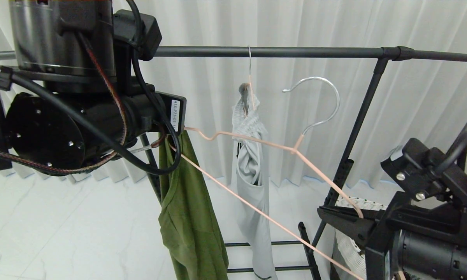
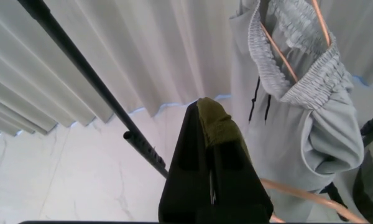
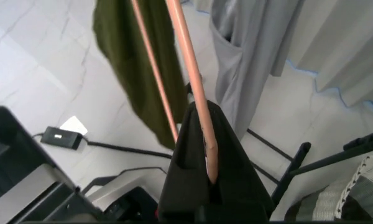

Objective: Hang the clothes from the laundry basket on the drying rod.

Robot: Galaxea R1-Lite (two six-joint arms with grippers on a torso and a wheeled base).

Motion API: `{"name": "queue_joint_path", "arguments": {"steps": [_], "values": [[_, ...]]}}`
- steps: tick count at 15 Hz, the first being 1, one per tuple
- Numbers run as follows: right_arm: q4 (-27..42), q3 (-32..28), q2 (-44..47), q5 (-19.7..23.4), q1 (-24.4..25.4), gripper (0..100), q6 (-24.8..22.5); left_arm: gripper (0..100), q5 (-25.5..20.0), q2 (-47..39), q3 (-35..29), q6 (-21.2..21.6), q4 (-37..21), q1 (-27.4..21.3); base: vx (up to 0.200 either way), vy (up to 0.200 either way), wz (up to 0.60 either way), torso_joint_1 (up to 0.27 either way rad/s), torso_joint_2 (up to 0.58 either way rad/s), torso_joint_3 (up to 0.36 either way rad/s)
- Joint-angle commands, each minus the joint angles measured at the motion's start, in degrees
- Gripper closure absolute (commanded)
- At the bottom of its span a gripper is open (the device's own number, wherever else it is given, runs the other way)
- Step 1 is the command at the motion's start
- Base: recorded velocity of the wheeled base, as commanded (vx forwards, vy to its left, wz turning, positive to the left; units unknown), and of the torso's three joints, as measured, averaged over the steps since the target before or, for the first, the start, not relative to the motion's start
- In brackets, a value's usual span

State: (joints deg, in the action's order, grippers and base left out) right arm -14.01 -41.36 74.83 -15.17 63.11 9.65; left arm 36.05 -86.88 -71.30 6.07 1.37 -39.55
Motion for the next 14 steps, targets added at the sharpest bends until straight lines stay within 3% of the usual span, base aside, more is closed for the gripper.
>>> {"name": "queue_joint_path", "arguments": {"steps": [1,6,10,14], "values": [[-0.06,-1.26,1.46,-0.39,-1.76,100,0.10,100,0.08,0.13,0.29,-0.01,-0.05,0.00,0.000,0.000,0.00,0.000,0.00,0.000],[0.03,-2.67,2.25,-3.73,-3.08,100,2.83,100,4.38,-0.04,1.25,-0.01,0.04,0.00,0.000,0.000,0.00,0.000,0.00,0.000],[0.38,-2.85,2.61,-4.61,-4.93,100,4.67,100,4.65,1.19,1.61,0.26,-0.05,-0.09,0.000,0.000,0.00,0.000,0.00,0.000],[-0.06,-4.34,3.84,-5.93,-6.16,100,4.67,100,4.65,1.19,2.84,0.17,-0.31,-3.61,0.000,0.000,0.00,0.000,0.00,0.000]]}}
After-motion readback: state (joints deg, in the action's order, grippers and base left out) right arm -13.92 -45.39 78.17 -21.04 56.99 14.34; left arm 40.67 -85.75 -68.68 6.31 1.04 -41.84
